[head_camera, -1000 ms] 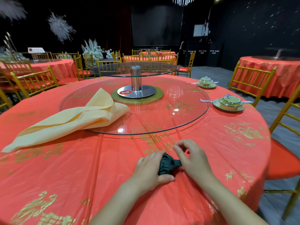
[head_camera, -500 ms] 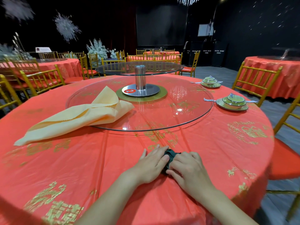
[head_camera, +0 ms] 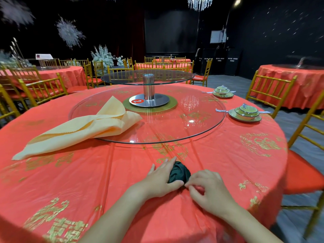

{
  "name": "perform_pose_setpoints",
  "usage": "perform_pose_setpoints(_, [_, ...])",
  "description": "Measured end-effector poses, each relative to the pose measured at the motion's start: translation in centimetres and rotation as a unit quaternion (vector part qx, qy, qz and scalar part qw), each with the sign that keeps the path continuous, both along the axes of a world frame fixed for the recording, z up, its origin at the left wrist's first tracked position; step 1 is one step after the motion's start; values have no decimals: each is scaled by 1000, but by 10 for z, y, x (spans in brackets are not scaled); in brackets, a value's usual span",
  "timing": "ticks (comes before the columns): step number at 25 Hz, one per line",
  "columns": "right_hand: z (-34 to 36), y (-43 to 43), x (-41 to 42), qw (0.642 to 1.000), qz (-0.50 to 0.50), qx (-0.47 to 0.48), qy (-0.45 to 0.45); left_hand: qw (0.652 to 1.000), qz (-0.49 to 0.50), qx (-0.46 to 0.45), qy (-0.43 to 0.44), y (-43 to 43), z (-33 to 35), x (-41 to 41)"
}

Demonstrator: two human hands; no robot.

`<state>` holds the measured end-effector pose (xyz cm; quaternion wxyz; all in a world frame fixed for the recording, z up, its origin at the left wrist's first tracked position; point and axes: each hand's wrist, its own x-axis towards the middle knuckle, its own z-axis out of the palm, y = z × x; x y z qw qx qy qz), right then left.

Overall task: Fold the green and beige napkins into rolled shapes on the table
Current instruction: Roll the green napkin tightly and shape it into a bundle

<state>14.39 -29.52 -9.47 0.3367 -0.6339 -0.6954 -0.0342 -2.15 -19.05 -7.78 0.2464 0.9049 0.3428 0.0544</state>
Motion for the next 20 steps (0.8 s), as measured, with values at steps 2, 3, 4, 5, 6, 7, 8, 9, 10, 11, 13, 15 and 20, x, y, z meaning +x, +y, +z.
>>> perform_pose_setpoints(2, [15,7,0,997,-14,6,75,1000,-6,15,18,1,1,0])
perform_pose_setpoints(3, [23,13,-5,996,10,-2,85,1000,-7,19,19,2,1,0])
perform_pose_setpoints(4, [28,18,-12,995,47,-24,80,1000,-3,26,15,2,1,1])
perform_pose_setpoints(5, [29,23,-19,994,75,-56,64,999,5,33,13,2,0,0])
perform_pose_setpoints(6, [28,26,-24,991,88,-87,45,999,15,34,14,3,-1,-3])
perform_pose_setpoints(7, [24,29,-27,989,91,-109,31,999,24,27,8,3,-2,-7])
perform_pose_setpoints(8, [20,29,-28,989,85,-120,25,999,31,8,-9,4,-5,-14])
perform_pose_setpoints(9, [17,29,-26,989,76,-123,28,998,37,-25,-39,4,-4,-21])
perform_pose_setpoints(10, [16,30,-24,990,67,-121,37,993,50,-65,-84,3,-2,-27])
perform_pose_setpoints(11, [15,30,-23,990,61,-116,46,982,76,-102,-142,4,0,-32])
perform_pose_setpoints(13, [14,31,-24,991,58,-106,50,945,166,-133,-248,7,7,-32])
perform_pose_setpoints(15, [12,31,-27,992,59,-103,48,941,237,-85,-227,14,17,-22])
perform_pose_setpoints(20, [11,27,-27,991,56,-104,55,964,234,-62,-113,25,27,-4])
